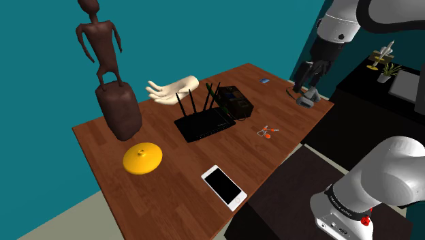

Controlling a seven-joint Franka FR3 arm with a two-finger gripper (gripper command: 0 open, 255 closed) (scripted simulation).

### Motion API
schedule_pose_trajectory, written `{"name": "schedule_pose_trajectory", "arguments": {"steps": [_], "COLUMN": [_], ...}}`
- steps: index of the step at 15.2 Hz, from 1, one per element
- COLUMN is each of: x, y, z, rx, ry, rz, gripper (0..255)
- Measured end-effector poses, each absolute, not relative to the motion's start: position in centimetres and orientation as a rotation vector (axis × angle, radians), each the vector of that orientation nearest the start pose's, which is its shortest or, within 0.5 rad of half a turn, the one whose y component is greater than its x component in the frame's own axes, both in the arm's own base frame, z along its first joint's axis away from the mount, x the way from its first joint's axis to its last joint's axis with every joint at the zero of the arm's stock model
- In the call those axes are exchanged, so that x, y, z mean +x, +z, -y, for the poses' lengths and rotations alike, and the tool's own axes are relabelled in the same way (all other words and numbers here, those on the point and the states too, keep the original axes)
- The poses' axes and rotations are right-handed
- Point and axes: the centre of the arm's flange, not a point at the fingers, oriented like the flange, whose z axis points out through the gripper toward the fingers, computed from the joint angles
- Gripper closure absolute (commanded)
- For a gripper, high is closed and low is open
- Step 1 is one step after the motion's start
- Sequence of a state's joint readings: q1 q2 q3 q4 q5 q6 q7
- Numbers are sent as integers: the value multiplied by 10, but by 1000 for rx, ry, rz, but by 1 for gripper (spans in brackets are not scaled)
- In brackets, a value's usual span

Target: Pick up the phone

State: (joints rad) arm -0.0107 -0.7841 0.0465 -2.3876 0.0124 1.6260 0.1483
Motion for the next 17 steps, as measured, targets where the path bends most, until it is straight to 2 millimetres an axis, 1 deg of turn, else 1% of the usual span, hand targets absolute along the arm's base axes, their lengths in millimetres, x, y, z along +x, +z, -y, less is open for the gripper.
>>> {"name": "schedule_pose_trajectory", "arguments": {"steps": [1,2,3,5,6,8,9,12,15,16,17], "x": [312,315,320,336,345,358,368,391,410,419,427], "y": [580,574,565,550,536,519,508,474,446,438,426], "z": [-16,-17,-13,-14,-10,-10,-9,-2,2,3,7], "rx": [-3154,-3153,-3151,-3147,-3145,-3140,-3137,-3129,-3119,-3115,-3112], "ry": [-37,-38,-39,-44,-45,-54,-57,-67,-78,-83,-85], "rz": [-199,-208,-221,-252,-270,-305,-322,-376,-428,-445,-463], "gripper": [0,0,0,0,0,0,0,0,0,0,0]}}
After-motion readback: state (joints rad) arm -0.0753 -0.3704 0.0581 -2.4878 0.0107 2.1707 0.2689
